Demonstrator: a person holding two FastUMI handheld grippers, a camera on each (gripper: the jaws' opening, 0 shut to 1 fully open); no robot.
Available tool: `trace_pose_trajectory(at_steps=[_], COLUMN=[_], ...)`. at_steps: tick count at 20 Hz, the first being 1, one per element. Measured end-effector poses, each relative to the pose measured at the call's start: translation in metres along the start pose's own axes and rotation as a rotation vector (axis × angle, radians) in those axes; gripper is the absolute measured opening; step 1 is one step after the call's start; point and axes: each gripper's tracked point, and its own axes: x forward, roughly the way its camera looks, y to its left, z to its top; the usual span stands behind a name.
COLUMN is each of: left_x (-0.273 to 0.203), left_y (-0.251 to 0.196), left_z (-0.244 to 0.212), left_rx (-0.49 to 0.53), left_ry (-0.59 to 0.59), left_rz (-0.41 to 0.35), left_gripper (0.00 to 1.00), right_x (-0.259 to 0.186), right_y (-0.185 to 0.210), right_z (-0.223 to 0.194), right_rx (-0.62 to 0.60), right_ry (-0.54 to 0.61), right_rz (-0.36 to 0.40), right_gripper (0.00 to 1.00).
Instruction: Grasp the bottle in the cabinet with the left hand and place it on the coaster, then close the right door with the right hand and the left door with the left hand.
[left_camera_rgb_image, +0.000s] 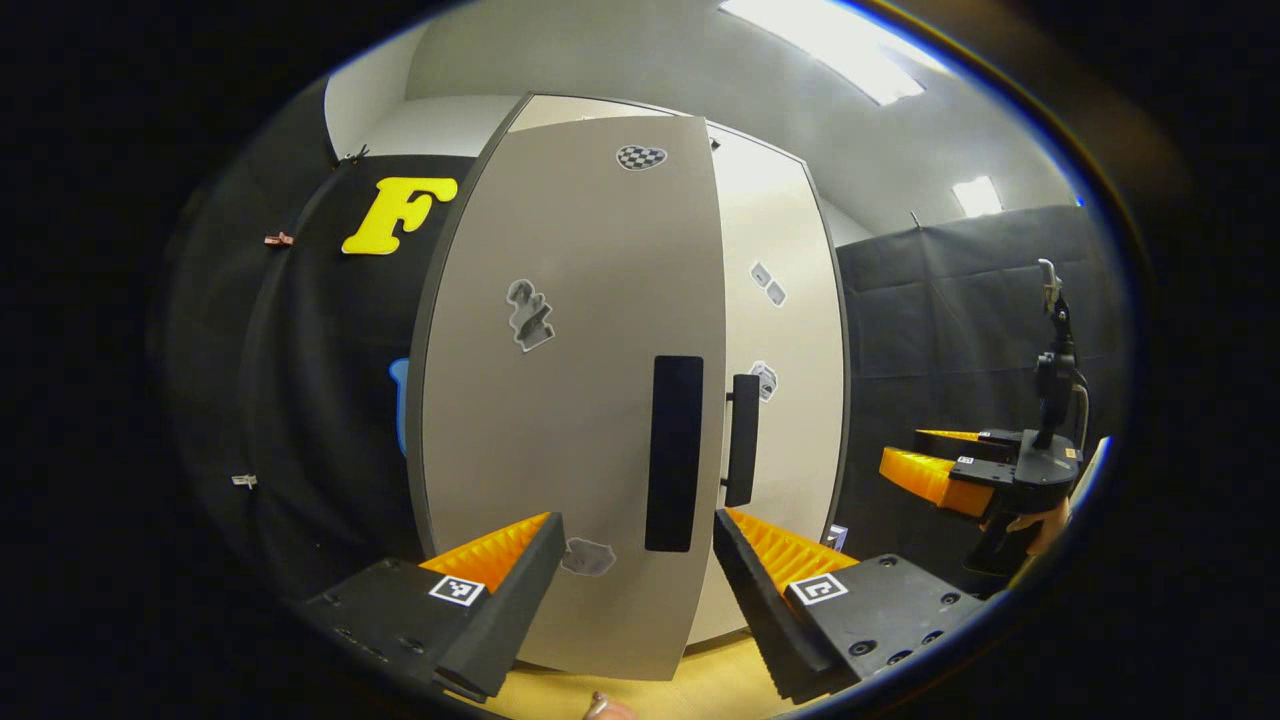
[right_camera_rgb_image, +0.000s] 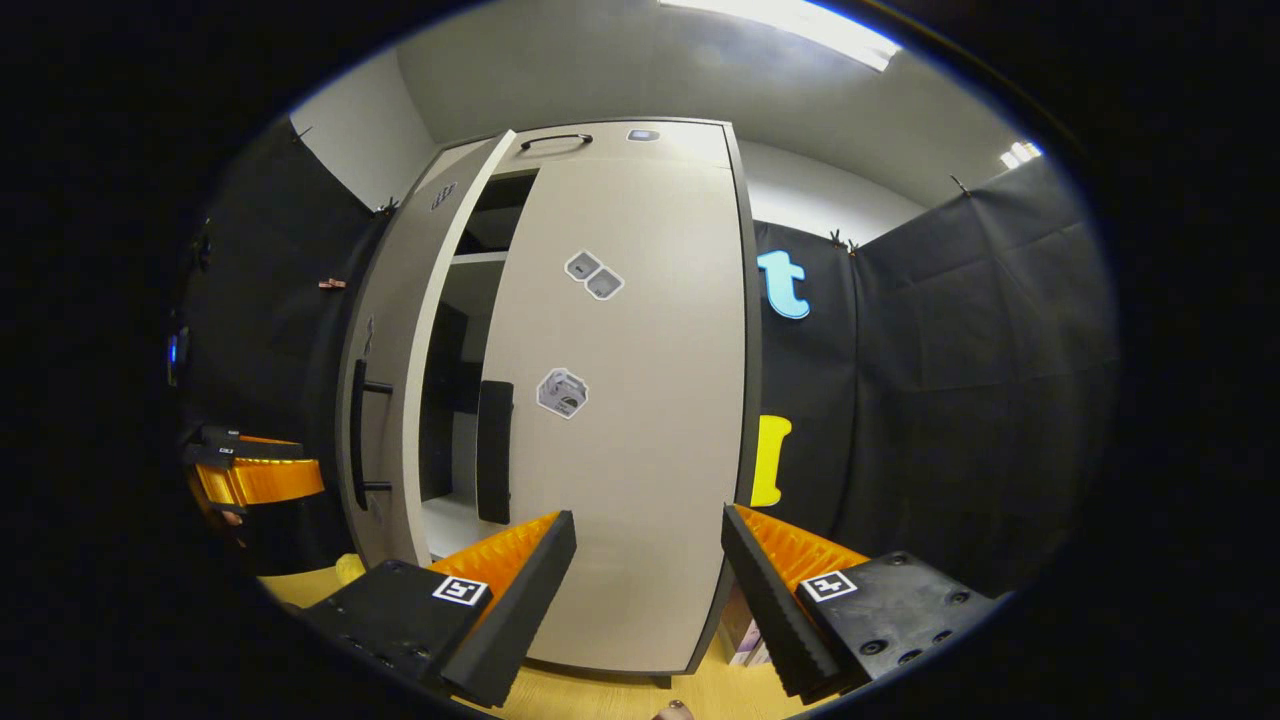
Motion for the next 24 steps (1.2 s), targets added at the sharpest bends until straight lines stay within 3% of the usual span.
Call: trace_pose_trajectory(at_steps=[12, 24], left_x=[-0.008, -0.01], left_y=[0.004, 0.004], left_z=[0.001, -0.001], left_rx=[-0.014, 0.007], left_ry=[0.001, 0.035], left_rz=[0.032, 0.047], left_gripper=[0.95, 0.95], right_x=[0.007, 0.007], right_y=[-0.008, 0.011], right_z=[-0.009, -0.009], right_rx=[0.019, 0.025], right_ry=[0.024, 0.023], right_rz=[0.008, 0.102], right_gripper=[0.97, 0.97])
